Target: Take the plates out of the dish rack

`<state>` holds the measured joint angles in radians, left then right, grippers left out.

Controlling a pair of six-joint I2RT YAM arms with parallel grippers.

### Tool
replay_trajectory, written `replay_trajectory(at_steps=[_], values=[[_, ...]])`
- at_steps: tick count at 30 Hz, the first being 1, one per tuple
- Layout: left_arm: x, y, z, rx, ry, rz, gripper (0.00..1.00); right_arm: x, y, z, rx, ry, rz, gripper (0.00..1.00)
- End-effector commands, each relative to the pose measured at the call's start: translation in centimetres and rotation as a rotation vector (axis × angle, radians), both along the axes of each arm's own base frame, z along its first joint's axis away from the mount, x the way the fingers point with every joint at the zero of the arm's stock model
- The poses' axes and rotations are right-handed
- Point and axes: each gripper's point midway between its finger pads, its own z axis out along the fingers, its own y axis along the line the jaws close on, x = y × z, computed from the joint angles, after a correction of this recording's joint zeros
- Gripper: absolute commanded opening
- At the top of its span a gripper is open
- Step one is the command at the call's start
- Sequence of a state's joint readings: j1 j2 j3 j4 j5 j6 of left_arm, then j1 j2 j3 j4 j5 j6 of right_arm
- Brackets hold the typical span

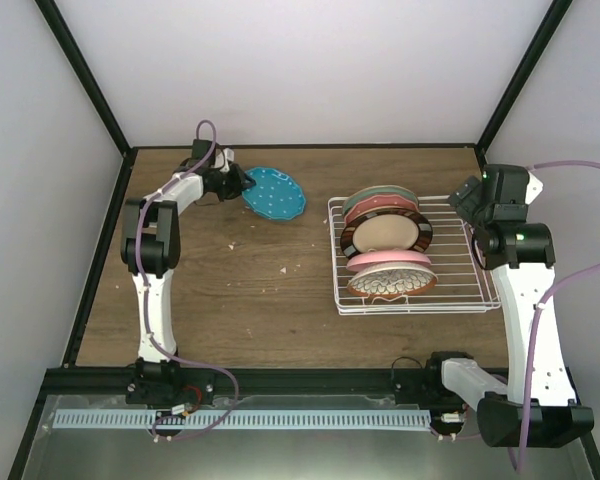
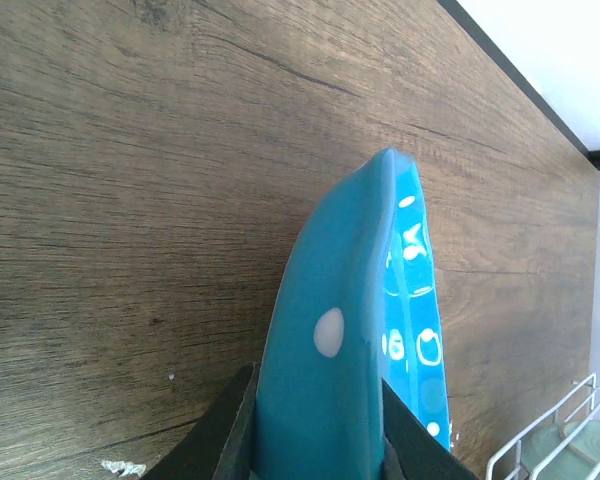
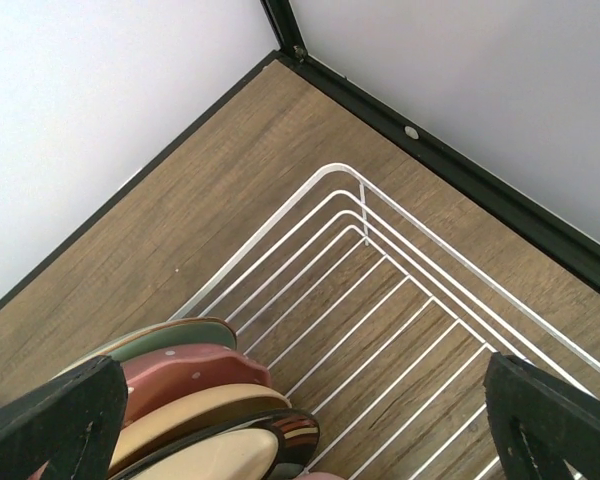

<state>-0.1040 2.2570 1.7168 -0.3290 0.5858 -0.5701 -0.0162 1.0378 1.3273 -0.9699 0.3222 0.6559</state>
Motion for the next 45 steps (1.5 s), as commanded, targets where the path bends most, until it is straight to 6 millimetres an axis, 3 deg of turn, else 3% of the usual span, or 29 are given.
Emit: replay_trajectory(at_steps=[1, 2, 11, 15, 20, 22, 24, 27, 29, 31, 33, 35, 37, 39, 41, 45], values=[[0.8, 0.0, 1.3, -0.035, -0.044, -0.007, 0.29, -0.2, -0.4, 1.2, 0.007, -0.016, -0.034, 1.0], [0.6, 0.2, 0.8, -0.022, -0.033, -0.006, 0.38, -0.2, -0.4, 1.1, 0.007, -0.014, -0.033, 1.0], [-1.2, 1.3, -1.6, 0.046, 0.026, -0.011, 0.73, -0.3, -0.1, 1.4, 0.019, -0.029, -0.019, 1.0], [-2.0, 1.7, -2.5, 0.091, 0.064, -0.025, 0.94, -0.6, -0.1, 1.6, 0.014, -0.033, -0.015, 1.0], [-2.4, 4.2, -2.9, 0.231, 0.083, -0.002, 1.0, -1.0, -0.1, 1.4, 0.009, -0.031, -0.009, 1.0], [-1.5, 6.2, -1.7, 0.303, 0.045, 0.039, 1.0, -1.0, 0.0, 1.5, 0.008, -0.037, -0.004, 1.0], [0.4, 8.2, 1.3, 0.375, -0.047, 0.071, 1.0, -1.0, 0.0, 1.6, 0.006, -0.046, 0.002, 1.0], [3.5, 10.6, 7.9, 0.45, -0.221, 0.113, 1.0, -1.0, 0.2, 1.5, 0.005, -0.049, 0.016, 1.0], [4.8, 10.5, 13.5, 0.455, -0.363, 0.111, 1.0, -0.9, 0.4, 1.3, 0.009, -0.051, 0.027, 1.0], [4.7, 8.0, 18.8, 0.395, -0.504, 0.039, 0.98, -0.8, 0.6, 1.1, 0.012, -0.055, 0.039, 1.0], [2.4, 3.1, 24.3, 0.345, -0.664, -0.106, 0.96, -0.6, 0.8, 1.0, 0.014, -0.06, 0.052, 1.0], [-1.7, -3.5, 27.5, 0.346, -0.805, -0.314, 0.94, -0.5, 1.0, 0.8, 0.016, -0.059, 0.065, 1.0], [-7.5, -10.0, 28.9, 0.384, -0.941, -0.554, 0.94, -0.3, 1.1, 0.6, 0.018, -0.061, 0.077, 1.0], [-13.7, -14.7, 27.5, 0.405, -1.023, -0.751, 0.91, -0.3, 1.3, 0.4, 0.019, -0.062, 0.088, 1.0], [-19.1, -17.8, 26.6, 0.403, -1.086, -0.872, 0.83, -0.2, 1.4, 0.4, 0.016, -0.062, 0.099, 1.0], [-26.6, -19.8, 23.5, 0.452, -1.165, -1.005, 0.74, -0.4, 1.5, 0.2, 0.002, -0.058, 0.118, 1.0]])
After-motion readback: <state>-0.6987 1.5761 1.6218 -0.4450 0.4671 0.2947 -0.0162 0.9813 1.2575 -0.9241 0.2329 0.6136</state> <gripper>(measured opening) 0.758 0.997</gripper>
